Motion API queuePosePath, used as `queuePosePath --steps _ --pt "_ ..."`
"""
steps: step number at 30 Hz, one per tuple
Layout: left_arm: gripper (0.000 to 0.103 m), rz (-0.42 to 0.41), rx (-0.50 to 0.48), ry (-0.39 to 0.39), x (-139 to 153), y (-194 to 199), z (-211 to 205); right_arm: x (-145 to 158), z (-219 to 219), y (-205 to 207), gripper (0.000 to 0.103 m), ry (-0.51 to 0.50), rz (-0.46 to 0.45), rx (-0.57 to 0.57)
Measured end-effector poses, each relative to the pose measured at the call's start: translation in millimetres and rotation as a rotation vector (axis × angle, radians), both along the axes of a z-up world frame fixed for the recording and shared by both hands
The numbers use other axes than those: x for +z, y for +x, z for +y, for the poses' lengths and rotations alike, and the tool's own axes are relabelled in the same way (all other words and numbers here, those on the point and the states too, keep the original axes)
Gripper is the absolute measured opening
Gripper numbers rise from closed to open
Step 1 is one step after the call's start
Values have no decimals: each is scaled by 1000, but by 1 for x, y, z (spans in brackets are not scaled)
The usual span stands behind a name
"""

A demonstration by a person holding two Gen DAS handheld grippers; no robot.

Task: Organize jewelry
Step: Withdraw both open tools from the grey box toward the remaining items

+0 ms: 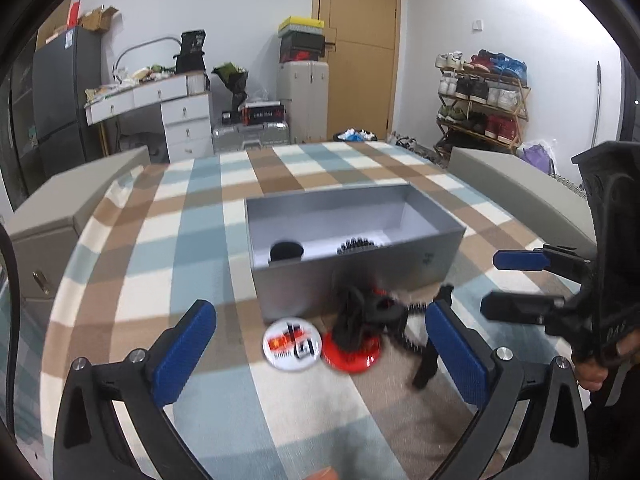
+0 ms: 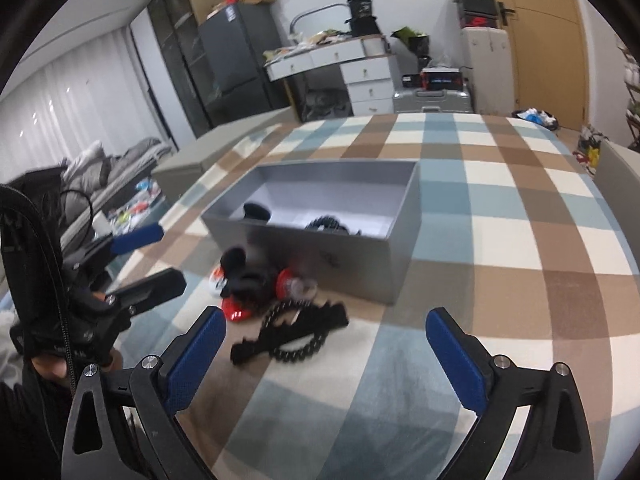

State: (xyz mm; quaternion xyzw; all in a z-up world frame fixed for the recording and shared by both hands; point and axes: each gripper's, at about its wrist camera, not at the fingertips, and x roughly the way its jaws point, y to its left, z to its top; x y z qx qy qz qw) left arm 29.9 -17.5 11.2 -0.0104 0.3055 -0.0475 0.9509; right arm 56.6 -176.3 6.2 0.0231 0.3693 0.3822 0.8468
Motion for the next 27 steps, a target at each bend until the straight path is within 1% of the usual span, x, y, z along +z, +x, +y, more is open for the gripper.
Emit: queuePosePath --steps 4,7,9,15,27 --pt "102 26 0 2 -8 0 2 -7 16 -11 101 -82 -26 62" --pt "102 35 1 23 -13 -1 5 -12 24 -15 101 -114 -26 93" --pt "102 39 1 35 -16 -3 5 -14 28 -16 101 -121 -25 106" --pt "102 55 -8 19 -17 -4 8 -17 34 -12 101 -139 -14 115" --pt "102 85 1 -33 -20 -1 15 -22 43 -2 101 -143 20 148"
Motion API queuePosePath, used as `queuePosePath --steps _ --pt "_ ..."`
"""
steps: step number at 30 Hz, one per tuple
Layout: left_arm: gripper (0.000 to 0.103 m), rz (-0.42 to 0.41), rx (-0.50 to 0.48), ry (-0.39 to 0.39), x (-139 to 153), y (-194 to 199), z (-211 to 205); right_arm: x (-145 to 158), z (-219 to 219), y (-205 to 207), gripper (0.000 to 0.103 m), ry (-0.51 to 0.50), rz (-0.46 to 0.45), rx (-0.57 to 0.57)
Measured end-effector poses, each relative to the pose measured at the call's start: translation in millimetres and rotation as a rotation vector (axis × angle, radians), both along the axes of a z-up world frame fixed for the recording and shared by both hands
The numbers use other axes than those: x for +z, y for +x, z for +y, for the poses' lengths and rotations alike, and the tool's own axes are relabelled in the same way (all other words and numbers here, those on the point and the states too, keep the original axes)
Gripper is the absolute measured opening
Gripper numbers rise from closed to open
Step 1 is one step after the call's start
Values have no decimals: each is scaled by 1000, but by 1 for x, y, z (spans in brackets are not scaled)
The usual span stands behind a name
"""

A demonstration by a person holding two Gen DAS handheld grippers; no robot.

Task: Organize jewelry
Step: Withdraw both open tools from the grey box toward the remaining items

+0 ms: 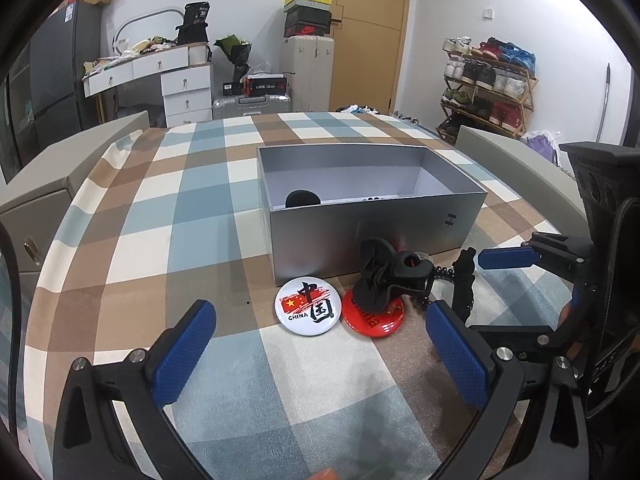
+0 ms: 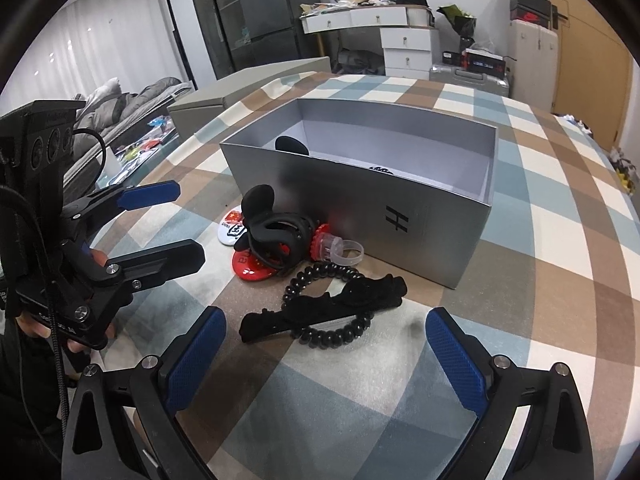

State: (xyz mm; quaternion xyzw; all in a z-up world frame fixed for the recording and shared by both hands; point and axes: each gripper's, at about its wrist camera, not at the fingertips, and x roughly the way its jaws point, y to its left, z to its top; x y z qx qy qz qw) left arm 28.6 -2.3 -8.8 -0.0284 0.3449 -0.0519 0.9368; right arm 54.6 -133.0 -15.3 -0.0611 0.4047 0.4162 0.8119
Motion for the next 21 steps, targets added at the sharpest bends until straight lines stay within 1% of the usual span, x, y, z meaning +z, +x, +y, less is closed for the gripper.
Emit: queuePosePath --steps 3,8,13,17,21 --pt "102 4 9 -4 0 0 0 0 3 3 101 -2 2 3" --pt "102 0 6 13 1 -2 -3 -1 7 5 100 -12 2 10" --pt "102 5 7 3 1 0 -1 -2 8 7 98 -16 -3 4" --pt "102 5 7 3 1 0 0 -3 10 7 89 -19 1 13" --pt "102 4 3 7 1 0 0 -2 9 5 84 -16 -13 18"
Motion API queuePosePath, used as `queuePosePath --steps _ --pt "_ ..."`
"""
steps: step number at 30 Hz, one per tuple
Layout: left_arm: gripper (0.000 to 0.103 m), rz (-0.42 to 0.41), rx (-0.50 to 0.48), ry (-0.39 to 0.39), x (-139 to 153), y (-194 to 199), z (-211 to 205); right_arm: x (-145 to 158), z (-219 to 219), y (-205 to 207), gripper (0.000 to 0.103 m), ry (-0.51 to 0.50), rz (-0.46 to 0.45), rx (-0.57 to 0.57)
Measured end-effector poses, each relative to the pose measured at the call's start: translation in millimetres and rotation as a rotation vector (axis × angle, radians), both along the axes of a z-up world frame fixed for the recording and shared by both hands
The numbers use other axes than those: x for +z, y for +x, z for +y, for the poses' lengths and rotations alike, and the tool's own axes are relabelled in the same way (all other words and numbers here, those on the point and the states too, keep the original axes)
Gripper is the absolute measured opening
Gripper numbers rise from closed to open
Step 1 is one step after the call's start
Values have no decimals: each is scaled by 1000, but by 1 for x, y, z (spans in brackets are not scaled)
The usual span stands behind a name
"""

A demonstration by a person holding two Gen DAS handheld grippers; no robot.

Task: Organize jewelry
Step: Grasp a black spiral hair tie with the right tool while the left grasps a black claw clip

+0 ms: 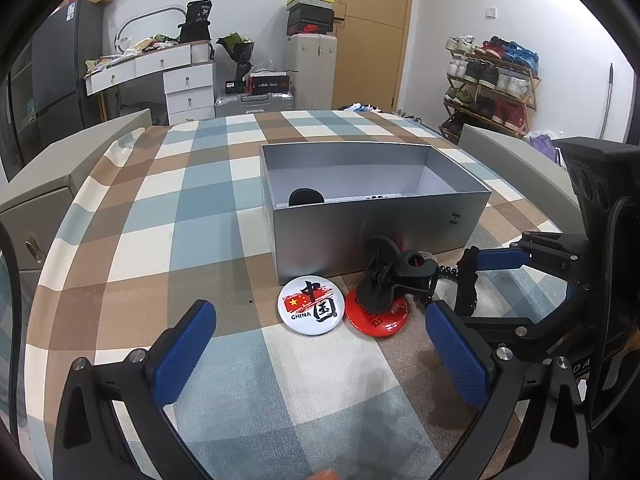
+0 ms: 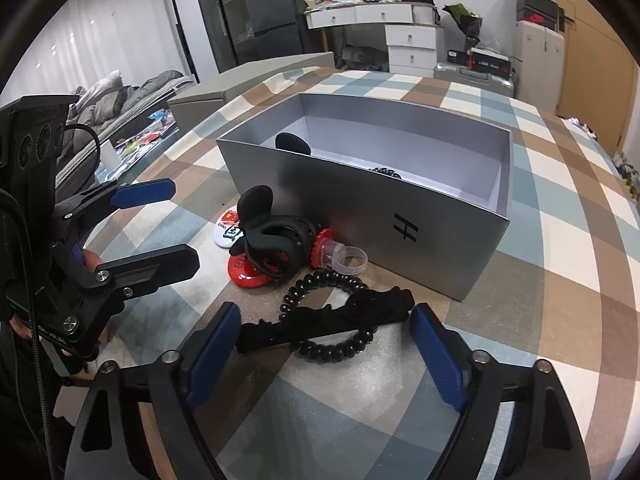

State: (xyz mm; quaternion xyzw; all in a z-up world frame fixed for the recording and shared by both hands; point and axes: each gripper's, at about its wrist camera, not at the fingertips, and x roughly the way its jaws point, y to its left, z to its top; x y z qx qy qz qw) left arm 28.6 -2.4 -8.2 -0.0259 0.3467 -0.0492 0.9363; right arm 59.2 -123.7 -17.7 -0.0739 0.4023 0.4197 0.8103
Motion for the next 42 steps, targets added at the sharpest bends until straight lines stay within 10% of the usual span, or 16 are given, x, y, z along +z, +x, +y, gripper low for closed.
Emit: queuePosePath --steps 8,34,42 --pt "102 0 -1 1 0 0 0 5 -5 -7 53 30 -33 15" --pt "102 3 -7 3 0 0 -2 2 3 10 70 43 31 -43" --pt "102 1 -9 7 1 0 -3 6 -12 0 25 60 3 -36"
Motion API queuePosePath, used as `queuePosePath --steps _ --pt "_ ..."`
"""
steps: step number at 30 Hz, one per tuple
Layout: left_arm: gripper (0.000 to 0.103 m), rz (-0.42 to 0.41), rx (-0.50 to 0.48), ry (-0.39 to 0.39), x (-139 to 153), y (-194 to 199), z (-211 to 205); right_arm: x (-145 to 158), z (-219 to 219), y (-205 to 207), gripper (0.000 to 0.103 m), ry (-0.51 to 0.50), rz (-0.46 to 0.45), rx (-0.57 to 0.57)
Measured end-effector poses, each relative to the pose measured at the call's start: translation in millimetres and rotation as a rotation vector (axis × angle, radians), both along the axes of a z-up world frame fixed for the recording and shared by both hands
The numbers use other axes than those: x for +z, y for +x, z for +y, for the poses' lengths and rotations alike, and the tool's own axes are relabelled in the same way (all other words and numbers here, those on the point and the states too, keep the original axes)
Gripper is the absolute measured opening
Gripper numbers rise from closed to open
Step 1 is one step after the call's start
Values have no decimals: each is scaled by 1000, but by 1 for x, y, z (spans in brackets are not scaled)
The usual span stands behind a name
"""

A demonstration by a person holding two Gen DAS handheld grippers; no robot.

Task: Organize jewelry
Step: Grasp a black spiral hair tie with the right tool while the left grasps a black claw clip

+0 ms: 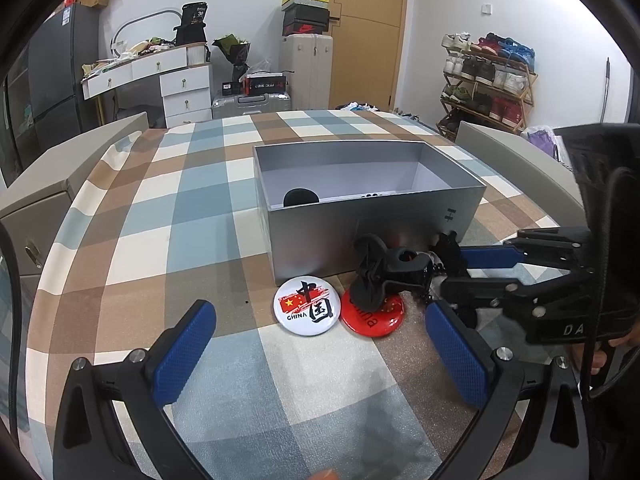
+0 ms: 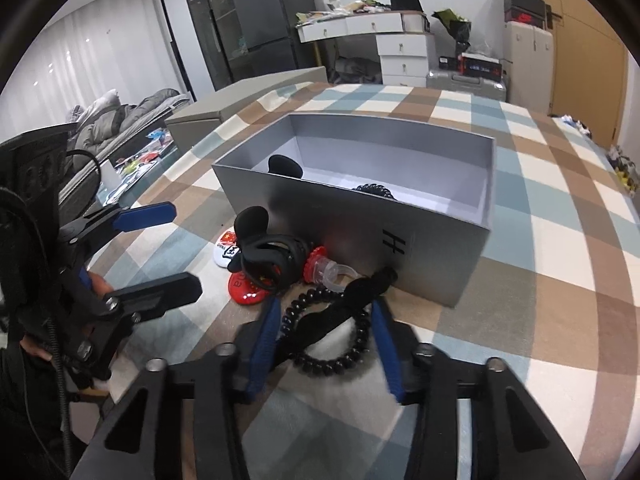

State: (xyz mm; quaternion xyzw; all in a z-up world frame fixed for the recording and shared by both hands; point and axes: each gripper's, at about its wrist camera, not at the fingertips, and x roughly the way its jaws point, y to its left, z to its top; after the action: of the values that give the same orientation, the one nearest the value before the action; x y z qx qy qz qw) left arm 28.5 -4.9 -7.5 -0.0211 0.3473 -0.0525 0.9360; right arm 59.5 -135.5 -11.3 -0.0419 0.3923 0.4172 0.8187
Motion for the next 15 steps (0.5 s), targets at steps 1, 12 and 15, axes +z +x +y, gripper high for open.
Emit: queuePosePath --steps 1,12,15 --pt "102 0 0 -2 0 0 0 1 -4 0 21 13 0 0" --pt "102 1 0 -1 0 1 0 3 -17 1 11 25 -3 -20" --pt "102 4 -1 -4 0 2 0 1 -14 -1 14 3 -8 -20"
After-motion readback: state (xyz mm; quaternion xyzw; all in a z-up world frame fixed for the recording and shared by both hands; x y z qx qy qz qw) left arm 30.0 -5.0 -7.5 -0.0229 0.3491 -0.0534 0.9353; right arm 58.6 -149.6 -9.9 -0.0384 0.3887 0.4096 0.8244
